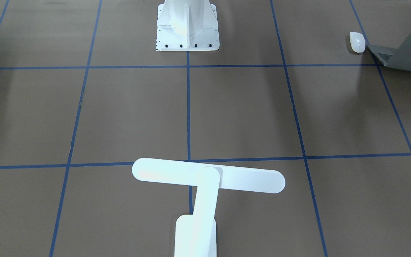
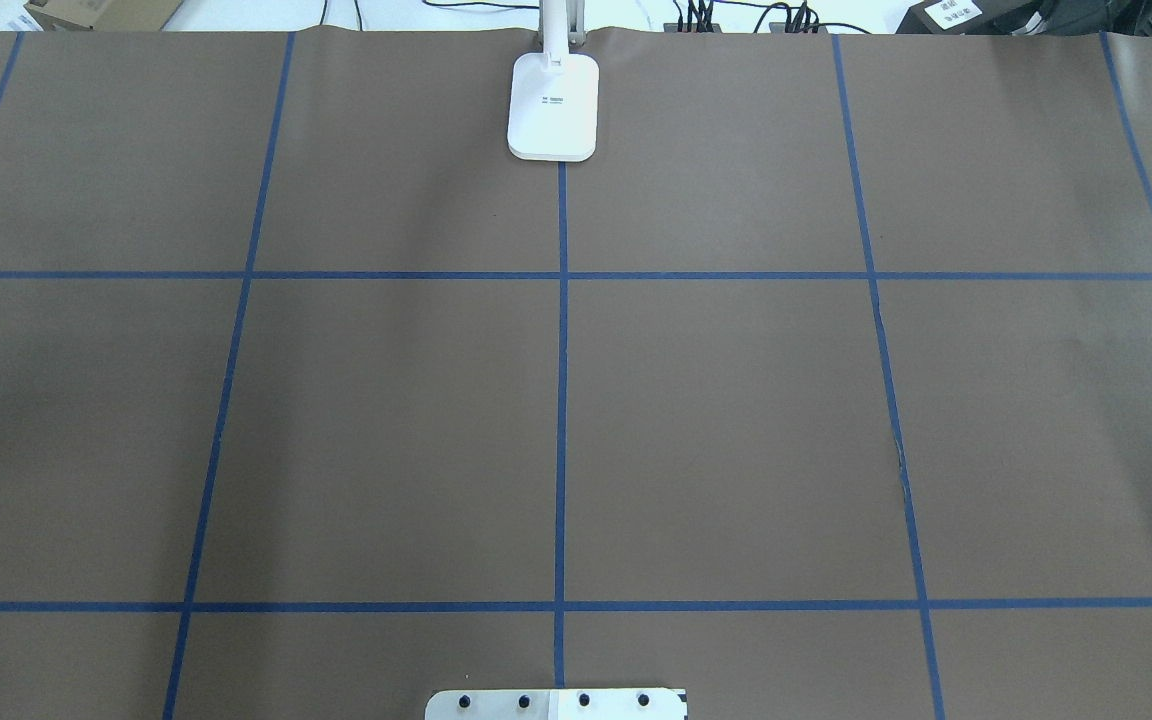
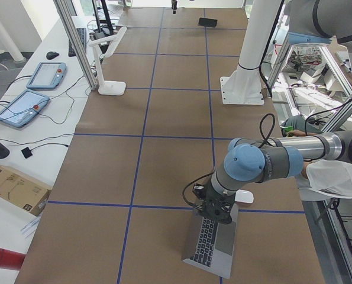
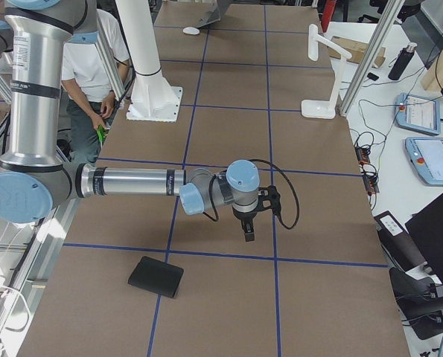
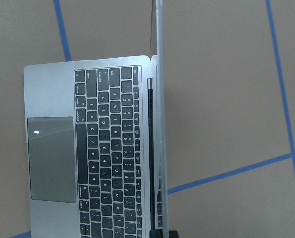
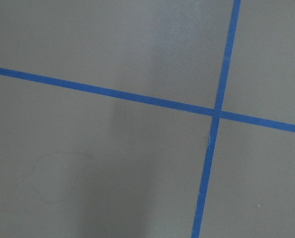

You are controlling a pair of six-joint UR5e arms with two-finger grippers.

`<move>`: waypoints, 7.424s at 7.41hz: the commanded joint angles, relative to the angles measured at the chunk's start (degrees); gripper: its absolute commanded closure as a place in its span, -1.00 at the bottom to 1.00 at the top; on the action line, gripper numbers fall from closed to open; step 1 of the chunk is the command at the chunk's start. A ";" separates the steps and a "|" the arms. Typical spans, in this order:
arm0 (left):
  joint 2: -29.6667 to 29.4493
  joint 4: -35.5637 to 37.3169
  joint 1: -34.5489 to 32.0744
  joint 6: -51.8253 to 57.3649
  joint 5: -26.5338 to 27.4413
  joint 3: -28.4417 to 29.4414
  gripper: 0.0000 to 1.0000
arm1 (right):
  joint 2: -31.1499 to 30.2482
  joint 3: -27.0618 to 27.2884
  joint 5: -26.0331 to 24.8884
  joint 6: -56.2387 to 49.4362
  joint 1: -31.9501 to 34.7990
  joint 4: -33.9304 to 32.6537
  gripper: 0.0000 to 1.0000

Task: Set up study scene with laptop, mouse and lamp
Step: 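Carry the open laptop with the left gripper toward the table center, then lower the laptop onto the table in front of the white lamp, then release the laptop and withdraw the left gripper away from it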

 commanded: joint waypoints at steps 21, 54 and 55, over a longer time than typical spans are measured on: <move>-94.96 5.34 63.20 -81.74 25.62 44.30 1.00 | 0.88 -7.58 2.16 1.10 -0.09 0.19 -0.98; -21.13 6.74 50.21 19.60 14.28 -16.34 -1.00 | -5.88 -7.75 2.34 -20.69 1.32 -0.42 -0.98; -20.69 6.82 47.75 26.48 12.19 -14.59 -1.00 | -6.06 -8.01 2.16 -22.01 1.32 -0.51 -0.98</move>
